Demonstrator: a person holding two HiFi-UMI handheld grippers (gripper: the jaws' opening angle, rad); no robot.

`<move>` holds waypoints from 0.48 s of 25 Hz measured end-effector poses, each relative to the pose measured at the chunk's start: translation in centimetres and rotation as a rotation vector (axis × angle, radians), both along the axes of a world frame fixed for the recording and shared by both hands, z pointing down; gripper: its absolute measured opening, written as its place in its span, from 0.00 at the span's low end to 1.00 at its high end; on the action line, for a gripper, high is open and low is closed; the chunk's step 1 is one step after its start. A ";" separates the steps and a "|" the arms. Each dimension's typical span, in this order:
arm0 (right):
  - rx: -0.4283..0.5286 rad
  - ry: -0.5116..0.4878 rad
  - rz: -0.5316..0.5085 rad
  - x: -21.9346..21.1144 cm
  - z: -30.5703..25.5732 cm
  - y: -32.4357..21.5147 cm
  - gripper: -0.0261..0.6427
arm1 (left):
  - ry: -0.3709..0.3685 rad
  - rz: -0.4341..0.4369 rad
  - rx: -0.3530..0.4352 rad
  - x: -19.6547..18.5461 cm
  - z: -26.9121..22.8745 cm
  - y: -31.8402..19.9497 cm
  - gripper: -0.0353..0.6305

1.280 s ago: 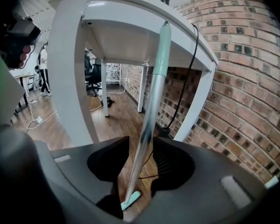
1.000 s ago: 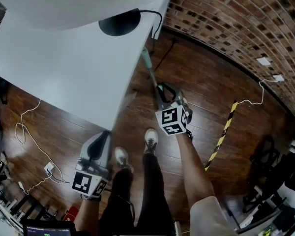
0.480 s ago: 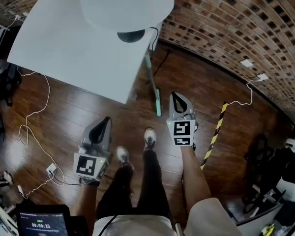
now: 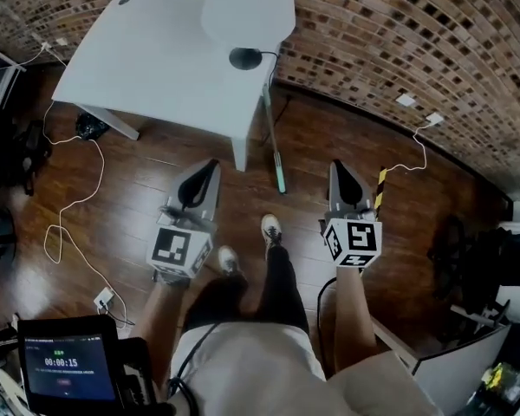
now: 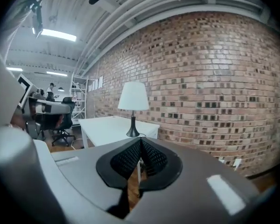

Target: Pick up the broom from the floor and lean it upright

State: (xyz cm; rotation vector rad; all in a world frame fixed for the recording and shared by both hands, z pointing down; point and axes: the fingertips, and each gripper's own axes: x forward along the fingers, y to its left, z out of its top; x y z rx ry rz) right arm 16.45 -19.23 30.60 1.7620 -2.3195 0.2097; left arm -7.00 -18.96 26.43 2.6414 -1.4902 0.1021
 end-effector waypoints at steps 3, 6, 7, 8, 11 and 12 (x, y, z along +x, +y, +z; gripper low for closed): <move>0.041 -0.030 0.054 1.2 -3.0 4.0 0.06 | -0.008 0.024 0.027 -0.6 -2.4 2.4 0.06; 0.063 -0.076 0.098 2.0 -5.5 7.4 0.06 | -0.017 0.024 0.048 -1.7 -4.3 4.3 0.06; 0.066 -0.091 0.103 2.2 -6.4 8.6 0.06 | -0.023 0.029 0.051 -1.7 -4.6 5.0 0.06; 0.069 -0.103 0.103 2.3 -7.4 9.8 0.06 | -0.030 0.038 0.052 -1.5 -4.9 5.8 0.06; 0.084 -0.144 0.116 2.5 -9.9 13.4 0.06 | -0.042 0.055 0.056 -0.5 -5.8 8.2 0.06; 0.090 -0.158 0.126 2.6 -10.5 14.5 0.06 | -0.045 0.054 0.062 -0.2 -6.2 9.0 0.06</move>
